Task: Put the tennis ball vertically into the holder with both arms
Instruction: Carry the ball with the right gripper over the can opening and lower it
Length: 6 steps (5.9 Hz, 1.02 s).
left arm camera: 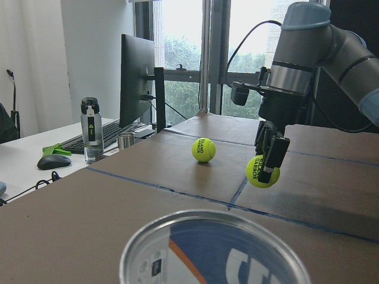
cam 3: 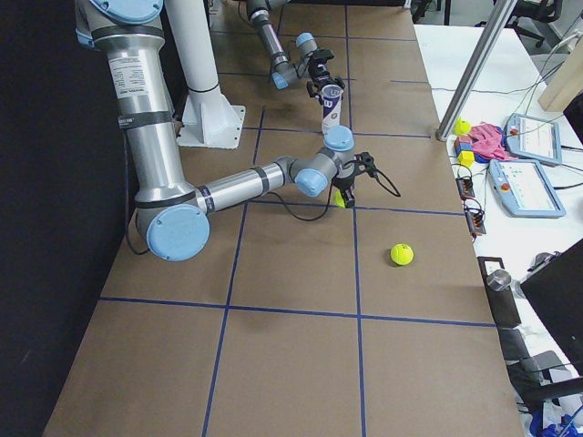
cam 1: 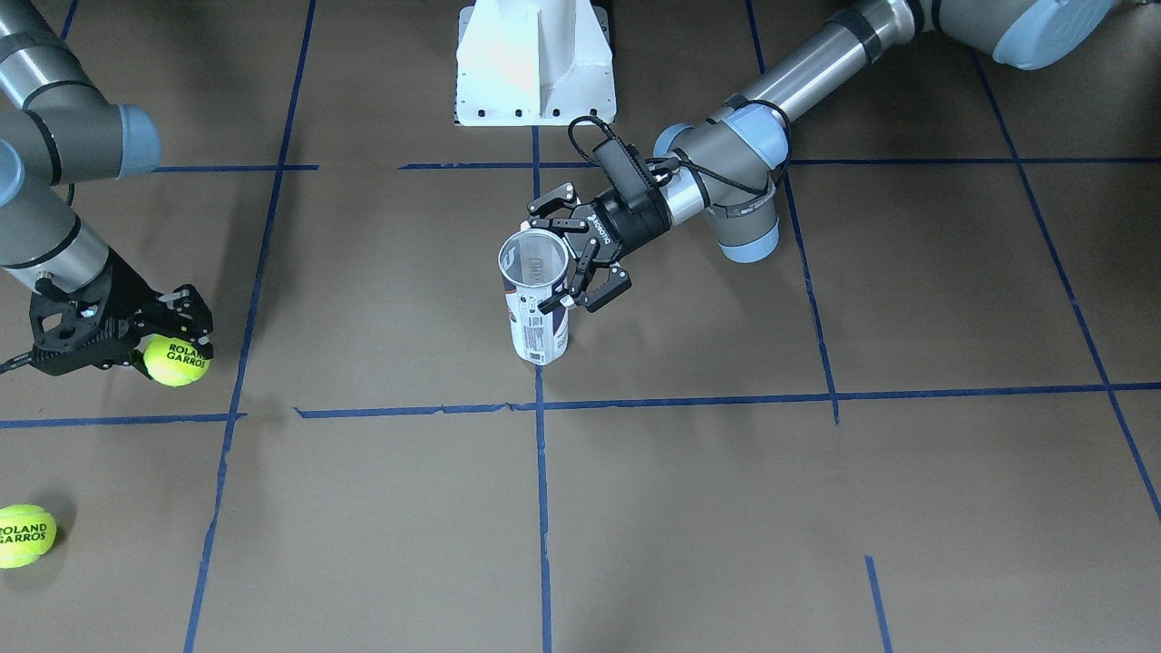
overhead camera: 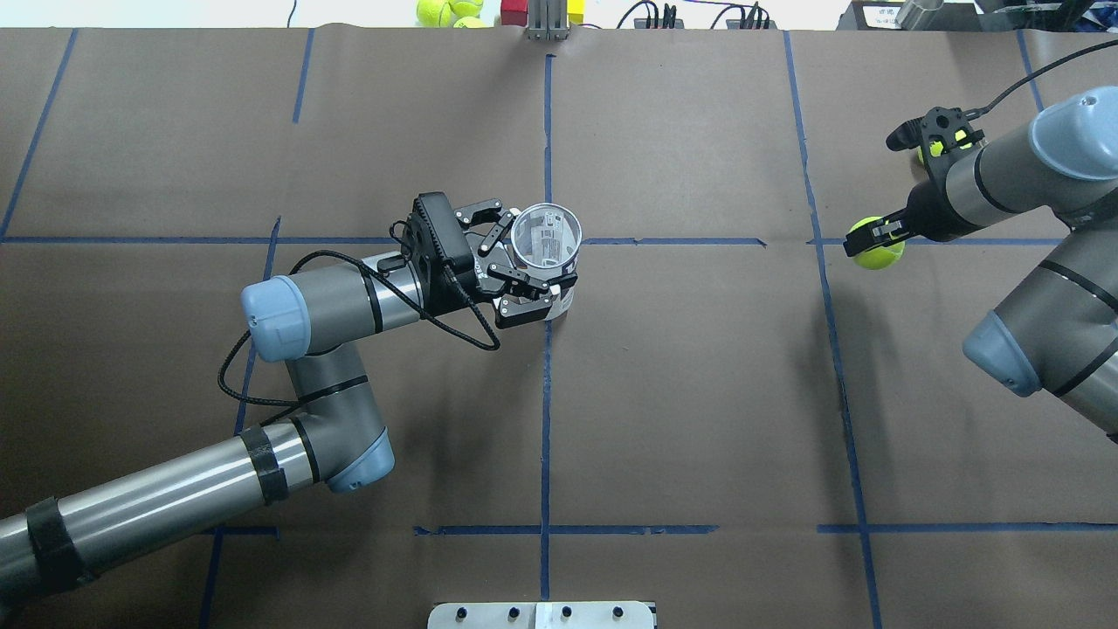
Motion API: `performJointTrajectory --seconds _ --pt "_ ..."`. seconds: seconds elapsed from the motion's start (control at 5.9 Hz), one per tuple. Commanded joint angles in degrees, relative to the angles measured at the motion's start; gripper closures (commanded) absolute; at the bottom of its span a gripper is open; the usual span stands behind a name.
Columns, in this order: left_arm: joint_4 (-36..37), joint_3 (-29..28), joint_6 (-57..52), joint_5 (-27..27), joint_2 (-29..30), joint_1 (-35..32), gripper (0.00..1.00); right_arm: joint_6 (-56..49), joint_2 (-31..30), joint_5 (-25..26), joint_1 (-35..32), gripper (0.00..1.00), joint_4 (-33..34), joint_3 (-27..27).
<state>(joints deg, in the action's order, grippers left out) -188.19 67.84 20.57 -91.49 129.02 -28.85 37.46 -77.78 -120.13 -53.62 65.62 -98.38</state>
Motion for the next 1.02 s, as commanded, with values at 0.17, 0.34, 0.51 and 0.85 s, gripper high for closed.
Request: performJointTrajectory --seconds 0.17,0.34,0.51,0.85 --pt "0.02 0.01 -0.09 0.0 0.0 0.02 0.09 13.98 14.97 0.34 5.17 0.97 27.93 -14.1" --pt "0.02 0.01 -0.09 0.0 0.0 0.02 0.09 21.96 19.2 0.6 7.63 0.97 28.6 -14.12" --pt "0.02 -0.08 -0.09 0.0 0.0 0.02 0.09 27.7 23.86 2.69 10.18 0.96 32.17 -13.86" --pt "0.11 -0.08 0.0 0.09 0.09 0.11 0.09 34.58 32.05 7.01 15.02 0.95 39.23 -13.24"
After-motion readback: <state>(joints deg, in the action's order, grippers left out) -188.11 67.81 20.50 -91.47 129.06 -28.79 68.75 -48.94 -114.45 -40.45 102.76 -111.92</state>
